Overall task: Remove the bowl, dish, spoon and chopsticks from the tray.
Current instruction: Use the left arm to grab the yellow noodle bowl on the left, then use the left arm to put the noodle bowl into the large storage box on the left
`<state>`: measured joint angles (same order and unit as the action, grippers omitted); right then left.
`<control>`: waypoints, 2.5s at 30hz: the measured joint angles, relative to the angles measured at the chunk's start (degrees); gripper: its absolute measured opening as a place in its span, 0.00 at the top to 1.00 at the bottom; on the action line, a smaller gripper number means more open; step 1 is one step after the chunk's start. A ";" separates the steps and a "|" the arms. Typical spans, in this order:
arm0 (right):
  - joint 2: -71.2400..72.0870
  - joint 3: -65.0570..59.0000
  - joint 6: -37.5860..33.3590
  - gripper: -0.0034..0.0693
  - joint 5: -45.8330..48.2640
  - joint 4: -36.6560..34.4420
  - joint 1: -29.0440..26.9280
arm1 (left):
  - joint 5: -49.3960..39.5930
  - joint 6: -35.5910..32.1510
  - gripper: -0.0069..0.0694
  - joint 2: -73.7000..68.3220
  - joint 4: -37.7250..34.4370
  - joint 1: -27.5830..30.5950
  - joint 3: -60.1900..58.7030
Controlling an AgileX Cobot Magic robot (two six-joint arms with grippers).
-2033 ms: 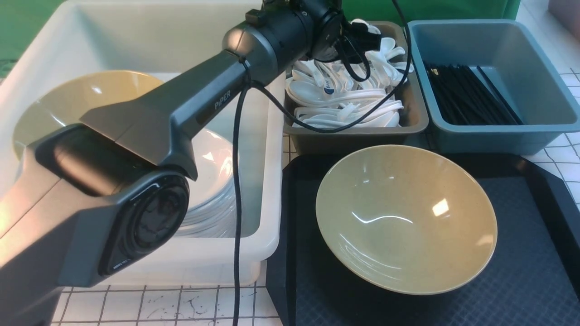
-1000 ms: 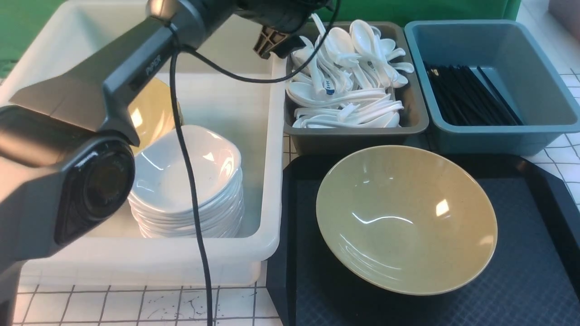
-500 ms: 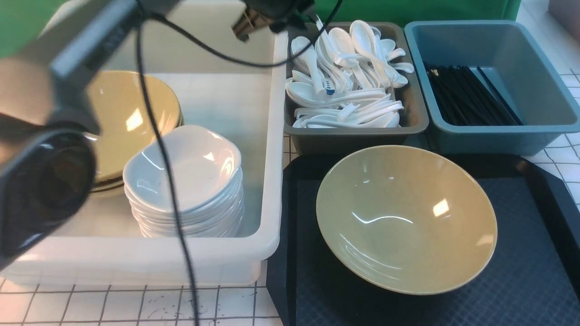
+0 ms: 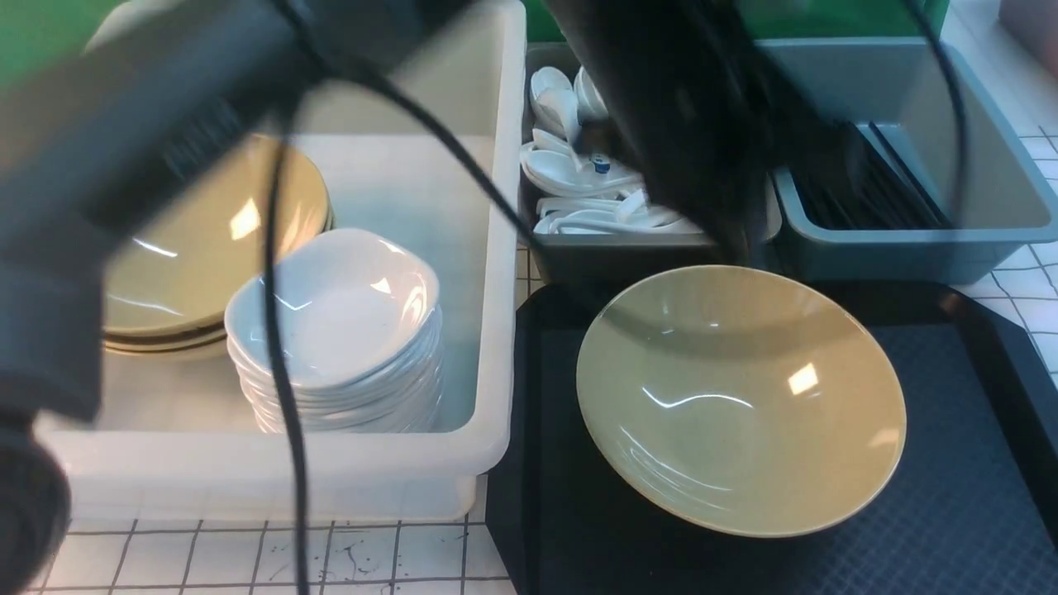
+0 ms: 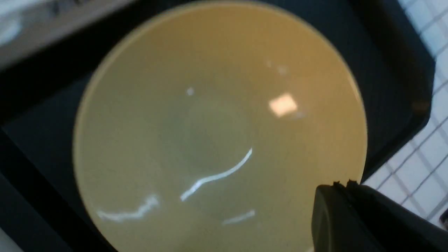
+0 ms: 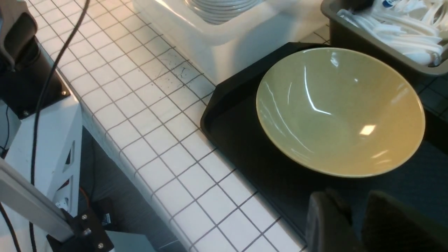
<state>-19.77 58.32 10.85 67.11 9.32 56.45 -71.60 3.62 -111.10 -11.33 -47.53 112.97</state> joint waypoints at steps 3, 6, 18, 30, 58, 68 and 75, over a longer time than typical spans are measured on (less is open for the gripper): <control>1.18 0.00 0.50 0.73 0.00 -0.07 0.00 | 1.18 -2.38 0.91 0.00 0.24 -3.32 -5.22; 3.84 0.00 1.52 0.73 0.00 -0.07 0.00 | 7.49 -5.12 0.90 -0.14 -0.69 -5.79 -10.75; 7.66 0.00 4.22 0.73 0.00 1.21 0.00 | 13.56 -14.17 0.21 -5.94 -6.87 -7.08 -14.05; 7.66 0.00 4.71 0.73 0.00 2.70 0.00 | 18.21 -24.40 0.25 -12.27 -0.79 -7.28 -14.05; -2.24 -0.28 7.18 0.73 -1.87 6.31 0.00 | 3.74 -7.71 0.89 18.48 20.04 -15.04 -8.60; -14.50 -0.64 0.79 0.73 -8.68 6.37 0.00 | -1.56 -2.35 0.89 27.61 35.89 4.69 -14.69; -15.31 -0.64 -0.78 0.73 -11.49 6.42 0.00 | 7.13 -4.25 0.89 27.58 34.09 20.73 -27.71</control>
<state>-35.08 57.68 10.07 55.61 15.74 56.45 -64.48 -0.63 -83.52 22.77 -26.80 85.26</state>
